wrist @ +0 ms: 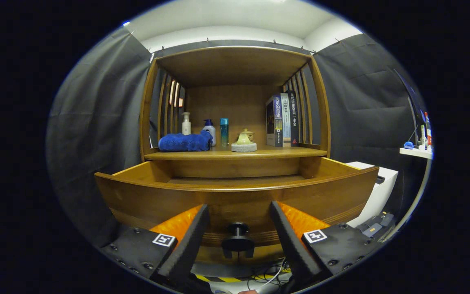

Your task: Pull open the drawer, take out the items inside it, and place them on the countertop above the cabinet.

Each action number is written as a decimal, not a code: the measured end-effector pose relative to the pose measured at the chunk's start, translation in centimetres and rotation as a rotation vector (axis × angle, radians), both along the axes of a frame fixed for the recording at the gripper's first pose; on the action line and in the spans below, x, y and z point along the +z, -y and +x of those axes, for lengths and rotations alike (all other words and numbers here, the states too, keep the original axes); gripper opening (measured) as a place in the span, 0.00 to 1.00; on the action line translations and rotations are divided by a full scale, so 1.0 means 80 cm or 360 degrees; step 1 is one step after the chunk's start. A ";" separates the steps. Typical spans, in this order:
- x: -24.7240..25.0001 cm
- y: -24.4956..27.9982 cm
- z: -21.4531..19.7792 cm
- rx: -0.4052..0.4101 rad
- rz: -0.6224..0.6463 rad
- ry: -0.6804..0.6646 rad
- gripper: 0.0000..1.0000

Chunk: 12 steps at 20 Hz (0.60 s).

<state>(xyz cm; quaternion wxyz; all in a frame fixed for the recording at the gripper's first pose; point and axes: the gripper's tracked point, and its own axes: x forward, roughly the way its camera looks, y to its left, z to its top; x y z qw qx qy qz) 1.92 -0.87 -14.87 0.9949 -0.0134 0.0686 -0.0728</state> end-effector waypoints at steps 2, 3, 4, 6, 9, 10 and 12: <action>0.000 0.000 0.000 -0.0001 0.0020 -0.0004 0.98; 0.001 0.000 0.000 0.0001 0.0032 -0.0007 0.98; 0.003 0.000 0.001 0.0003 0.0051 -0.0009 0.98; 0.006 0.002 0.007 0.0009 0.0081 -0.0009 0.98; 0.007 0.003 0.021 0.0011 0.0109 -0.0023 0.98; 0.008 0.004 0.027 0.0010 0.0102 -0.0026 0.98; 0.012 0.005 0.041 0.0009 0.0109 -0.0022 0.98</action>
